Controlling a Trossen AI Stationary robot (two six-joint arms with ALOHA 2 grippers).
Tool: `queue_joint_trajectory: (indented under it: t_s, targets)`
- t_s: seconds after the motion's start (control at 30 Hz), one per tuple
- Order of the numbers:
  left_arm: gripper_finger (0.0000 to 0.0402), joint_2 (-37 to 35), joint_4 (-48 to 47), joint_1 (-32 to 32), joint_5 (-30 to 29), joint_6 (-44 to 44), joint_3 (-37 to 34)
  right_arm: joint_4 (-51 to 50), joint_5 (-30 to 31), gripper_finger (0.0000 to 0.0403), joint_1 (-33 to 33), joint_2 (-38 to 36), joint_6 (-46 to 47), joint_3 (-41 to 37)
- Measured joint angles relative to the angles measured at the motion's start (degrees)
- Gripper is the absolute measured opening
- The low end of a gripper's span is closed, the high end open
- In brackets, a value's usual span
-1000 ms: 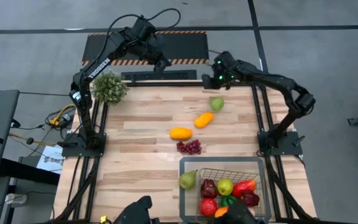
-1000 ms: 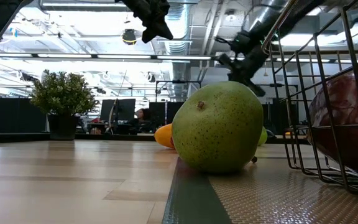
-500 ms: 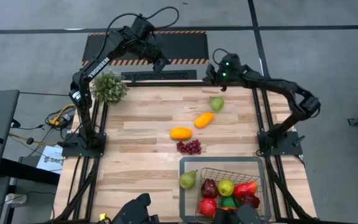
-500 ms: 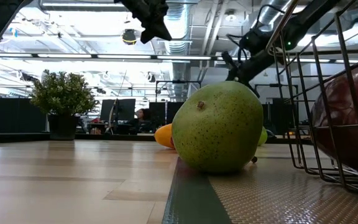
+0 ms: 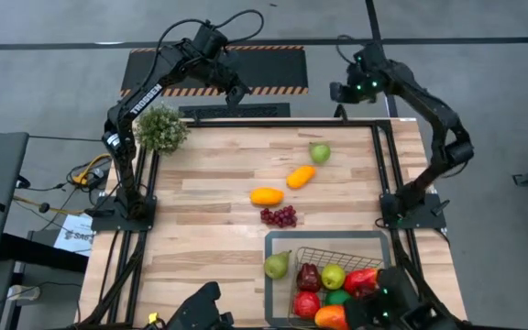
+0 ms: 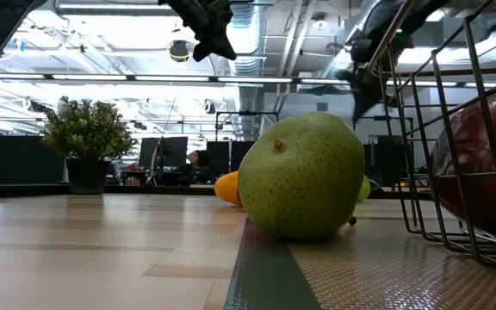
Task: Build produce basket
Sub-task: Put the top pear into the wire basket
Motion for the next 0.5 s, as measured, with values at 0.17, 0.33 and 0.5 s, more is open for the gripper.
queue_joint_trajectory:
  t_s: [0.17, 0.33, 0.5]
  targets:
    - [0.0, 0.0, 0.0, 0.0, -1.97, -0.84, 0.0, -13.07, 8.54, 0.0002, 0.14, 7.82, -7.22, 3.09]
    - [0.0, 0.0, -0.69, 0.0, -2.52, -1.74, 0.0, -18.64, 10.41, 0.0001, 4.1, 13.45, -7.08, 3.06]
    - [0.0, 0.0, -1.43, -0.1, -2.53, -2.29, 0.0, -18.85, 15.78, 0.0001, 8.79, 16.34, -7.99, 3.23]
